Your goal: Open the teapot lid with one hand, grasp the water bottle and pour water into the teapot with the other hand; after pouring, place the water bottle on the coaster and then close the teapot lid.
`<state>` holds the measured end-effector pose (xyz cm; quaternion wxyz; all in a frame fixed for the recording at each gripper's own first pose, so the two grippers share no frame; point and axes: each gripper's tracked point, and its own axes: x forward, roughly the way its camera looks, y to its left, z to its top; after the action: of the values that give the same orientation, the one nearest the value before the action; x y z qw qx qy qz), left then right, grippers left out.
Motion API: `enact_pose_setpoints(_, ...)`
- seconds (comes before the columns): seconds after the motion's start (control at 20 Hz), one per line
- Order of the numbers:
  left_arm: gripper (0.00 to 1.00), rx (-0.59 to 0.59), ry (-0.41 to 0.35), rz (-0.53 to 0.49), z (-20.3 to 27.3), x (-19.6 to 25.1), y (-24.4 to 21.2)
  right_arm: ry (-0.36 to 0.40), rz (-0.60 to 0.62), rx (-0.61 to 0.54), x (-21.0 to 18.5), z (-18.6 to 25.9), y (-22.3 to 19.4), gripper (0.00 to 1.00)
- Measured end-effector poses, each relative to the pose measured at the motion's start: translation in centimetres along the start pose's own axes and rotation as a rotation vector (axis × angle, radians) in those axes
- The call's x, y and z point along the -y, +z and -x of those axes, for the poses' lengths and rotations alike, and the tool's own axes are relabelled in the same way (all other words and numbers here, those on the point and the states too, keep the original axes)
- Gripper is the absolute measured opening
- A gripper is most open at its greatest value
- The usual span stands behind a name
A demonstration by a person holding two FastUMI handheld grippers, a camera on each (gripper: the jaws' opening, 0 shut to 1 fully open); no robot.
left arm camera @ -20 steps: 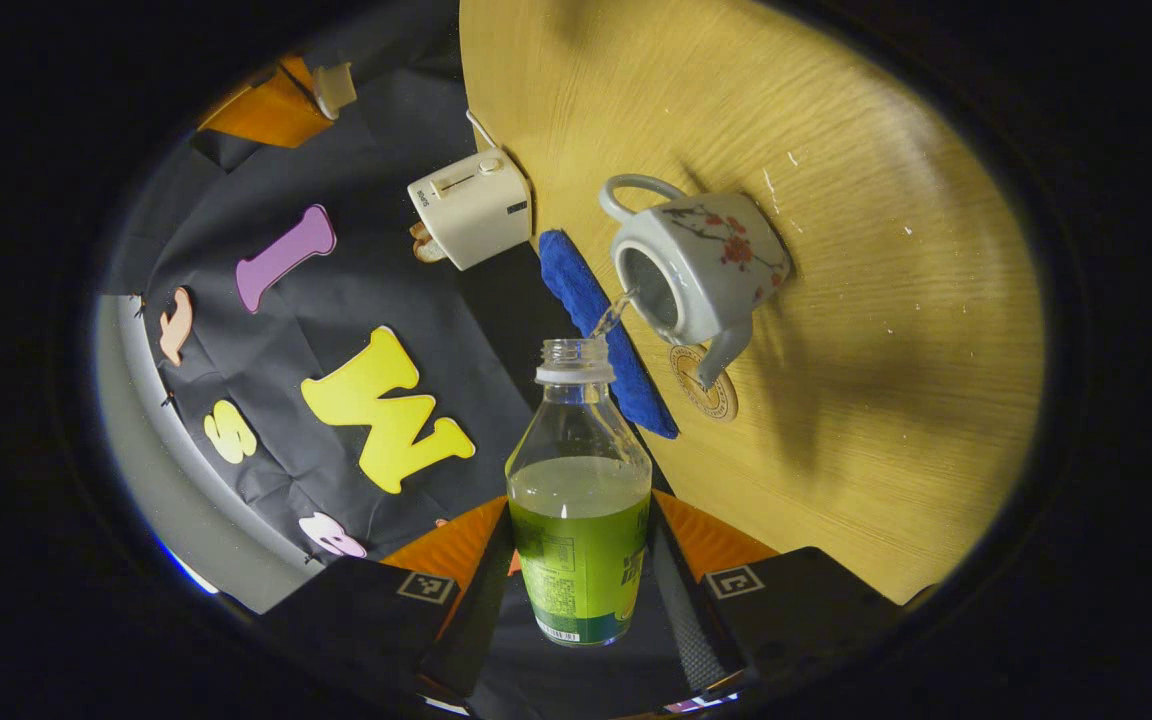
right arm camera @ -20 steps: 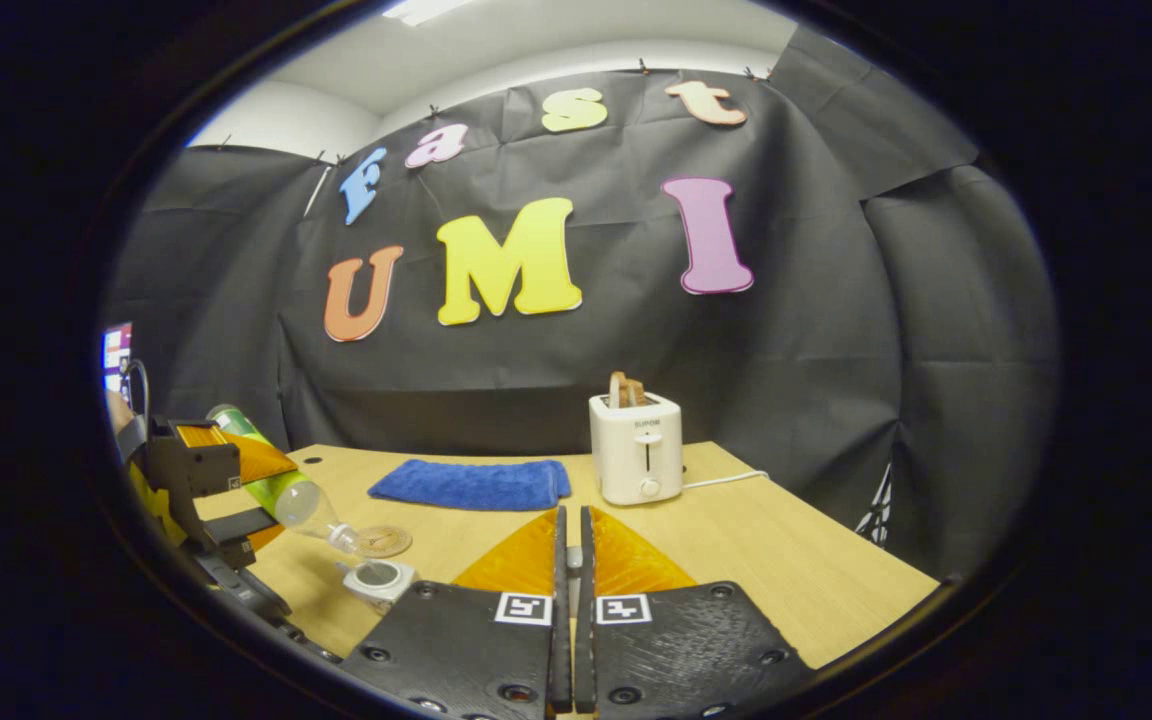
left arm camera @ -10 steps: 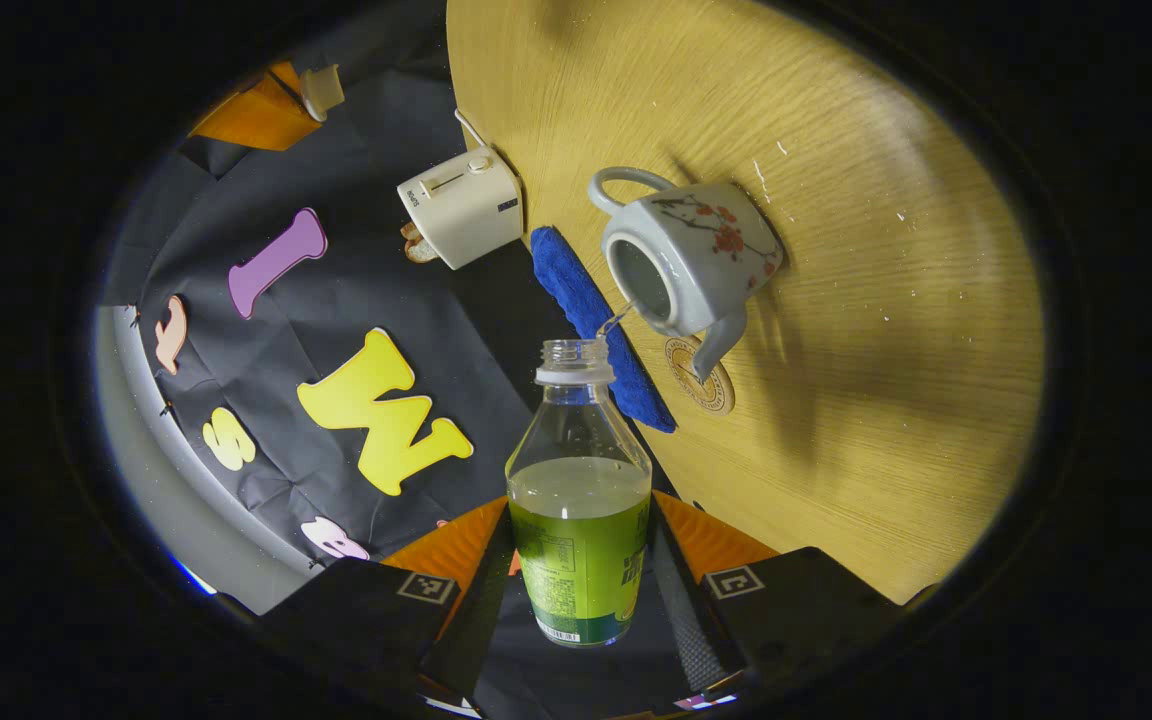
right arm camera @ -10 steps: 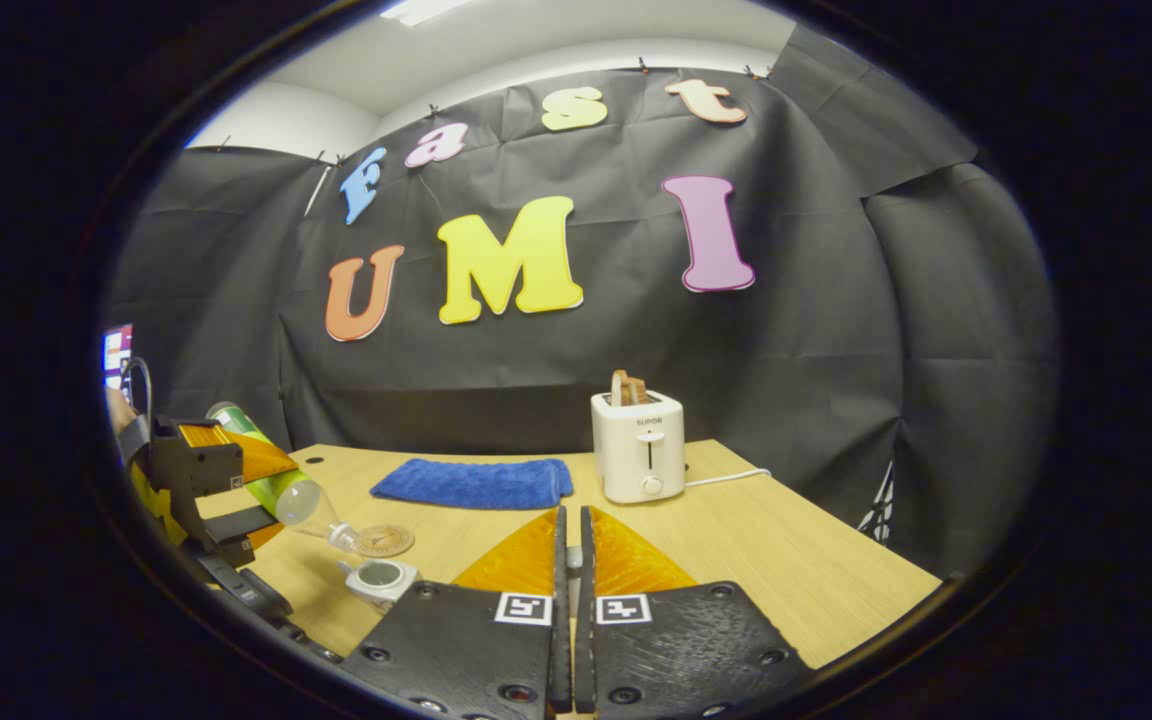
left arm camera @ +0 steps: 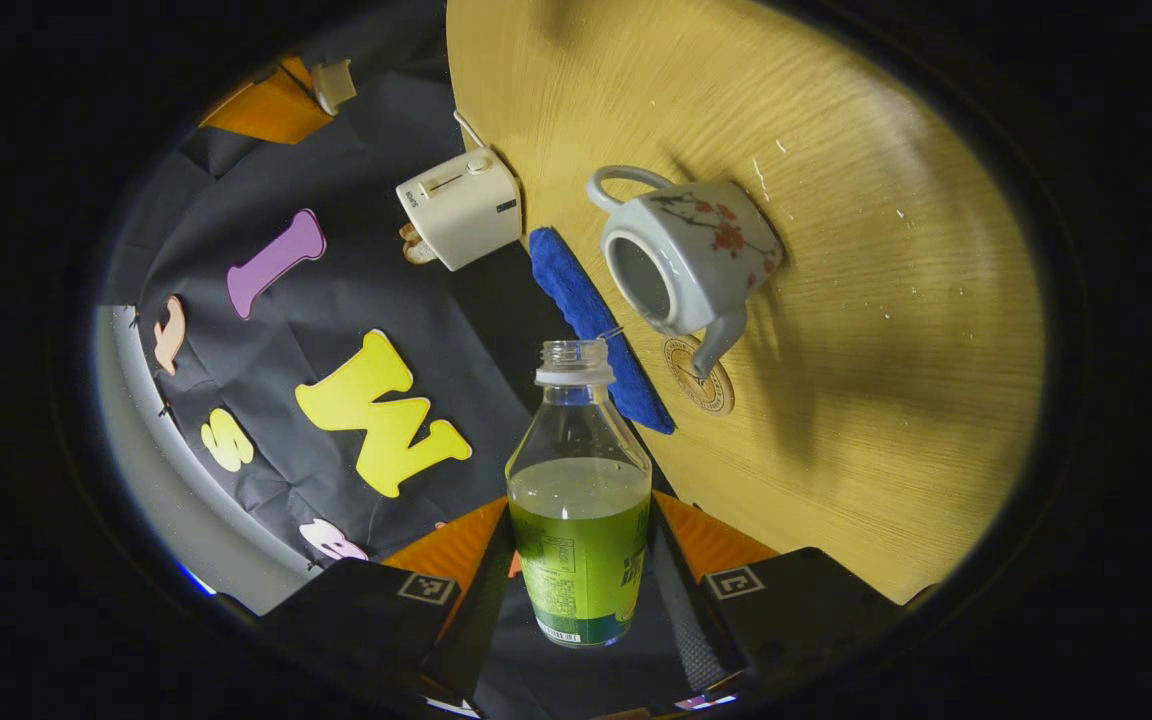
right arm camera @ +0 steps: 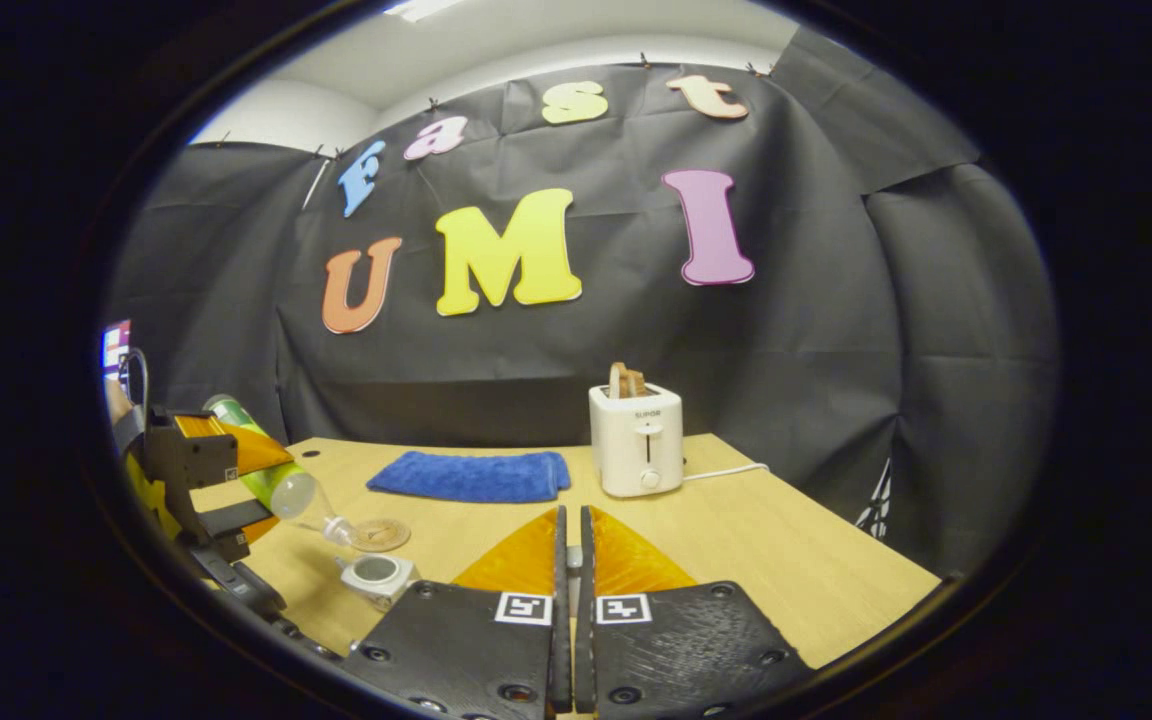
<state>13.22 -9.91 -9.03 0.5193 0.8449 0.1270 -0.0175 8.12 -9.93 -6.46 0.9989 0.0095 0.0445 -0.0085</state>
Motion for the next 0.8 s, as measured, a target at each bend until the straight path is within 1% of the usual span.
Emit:
enact_pose_setpoints(0.25,0.76,0.002,0.013,-0.019,0.5,-1.1,0.1,-0.002,0.018,0.010,-0.1,0.3,0.3,0.01)
enact_pose_setpoints(0.4,0.75,0.005,0.024,-0.003,0.9,-1.4,0.3,-0.031,0.035,0.031,0.7,0.4,0.9,0.01)
enact_pose_setpoints(0.45,0.72,0.007,0.031,-0.001,1.0,-1.5,0.3,-0.039,0.043,0.035,0.9,0.4,1.0,0.01)
enact_pose_setpoints(0.5,0.75,0.010,0.035,0.000,1.0,-1.8,0.5,-0.045,0.045,0.036,1.1,0.4,1.0,0.01)
enact_pose_setpoints(0.55,0.72,0.007,0.032,0.005,1.0,-1.6,0.4,-0.047,0.041,0.034,1.2,0.4,1.1,0.01)
enact_pose_setpoints(0.65,0.72,0.013,0.029,0.016,0.9,-1.5,0.4,-0.045,0.038,0.022,1.2,0.2,0.7,0.00)
enact_pose_setpoints(0.7,0.76,0.015,0.029,0.024,0.8,-1.5,0.4,-0.042,0.035,0.018,1.2,0.2,0.5,0.01)
enact_pose_setpoints(0.75,0.72,0.016,0.024,0.038,0.8,-1.3,0.3,-0.039,0.031,0.016,1.2,0.2,0.6,0.01)
enact_pose_setpoints(0.8,0.76,0.020,0.015,0.060,0.7,-1.1,0.3,-0.039,0.030,0.016,1.1,0.1,0.5,0.01)
